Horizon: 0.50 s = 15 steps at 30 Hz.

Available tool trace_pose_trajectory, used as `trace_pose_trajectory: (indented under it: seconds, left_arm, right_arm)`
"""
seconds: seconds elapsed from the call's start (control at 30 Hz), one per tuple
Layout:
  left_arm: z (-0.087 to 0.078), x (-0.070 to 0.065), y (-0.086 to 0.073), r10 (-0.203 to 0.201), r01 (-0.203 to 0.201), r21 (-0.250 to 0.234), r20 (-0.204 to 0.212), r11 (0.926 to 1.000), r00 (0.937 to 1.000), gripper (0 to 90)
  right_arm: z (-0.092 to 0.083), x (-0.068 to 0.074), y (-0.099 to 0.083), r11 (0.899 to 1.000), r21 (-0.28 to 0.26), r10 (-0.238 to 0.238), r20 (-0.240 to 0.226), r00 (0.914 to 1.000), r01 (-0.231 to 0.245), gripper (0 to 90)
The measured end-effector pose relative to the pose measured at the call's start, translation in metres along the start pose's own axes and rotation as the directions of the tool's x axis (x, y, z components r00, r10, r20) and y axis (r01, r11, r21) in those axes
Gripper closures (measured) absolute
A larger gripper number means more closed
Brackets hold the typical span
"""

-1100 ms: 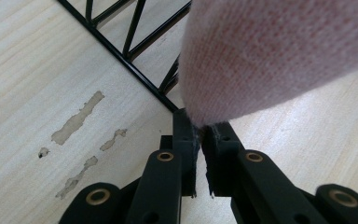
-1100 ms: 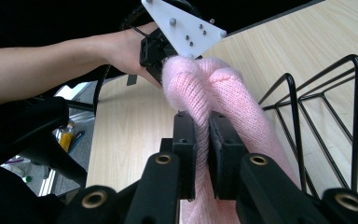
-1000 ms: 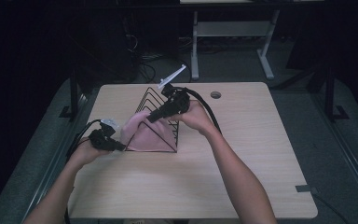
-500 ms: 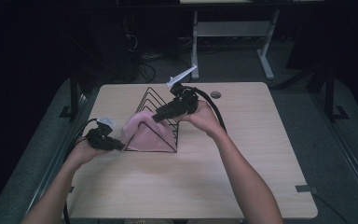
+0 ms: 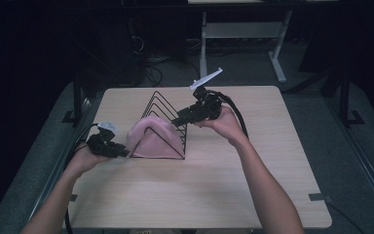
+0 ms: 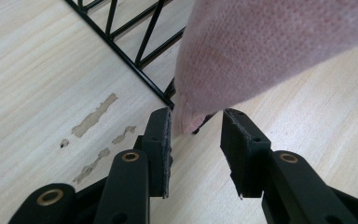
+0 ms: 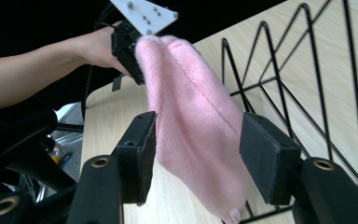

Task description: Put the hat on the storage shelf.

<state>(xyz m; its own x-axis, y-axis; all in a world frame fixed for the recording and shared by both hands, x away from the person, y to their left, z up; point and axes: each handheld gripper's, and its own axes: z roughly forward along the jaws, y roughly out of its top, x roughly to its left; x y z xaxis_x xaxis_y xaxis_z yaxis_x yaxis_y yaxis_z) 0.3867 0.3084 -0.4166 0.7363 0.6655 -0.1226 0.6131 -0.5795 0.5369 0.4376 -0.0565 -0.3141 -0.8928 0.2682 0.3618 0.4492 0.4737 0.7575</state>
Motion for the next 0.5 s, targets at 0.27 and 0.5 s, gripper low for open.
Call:
trace_pose_trajectory:
  seconds: [0.27, 0.5]
  left_arm:
    - [-0.004, -0.002, 0.0, 0.006, -0.006, -0.01, -0.002, 0.9999, 1.0, 62.9]
    - [-0.006, 0.0, -0.001, -0.003, 0.003, -0.018, -0.004, 0.9998, 1.0, 62.0]
  right_arm:
    - [-0.011, -0.006, -0.009, 1.0, -0.002, 0.023, 0.034, 0.9992, -0.023, 43.3]
    - [-0.019, -0.011, -0.016, 0.999, 0.002, 0.041, 0.058, 0.9975, -0.041, 42.2]
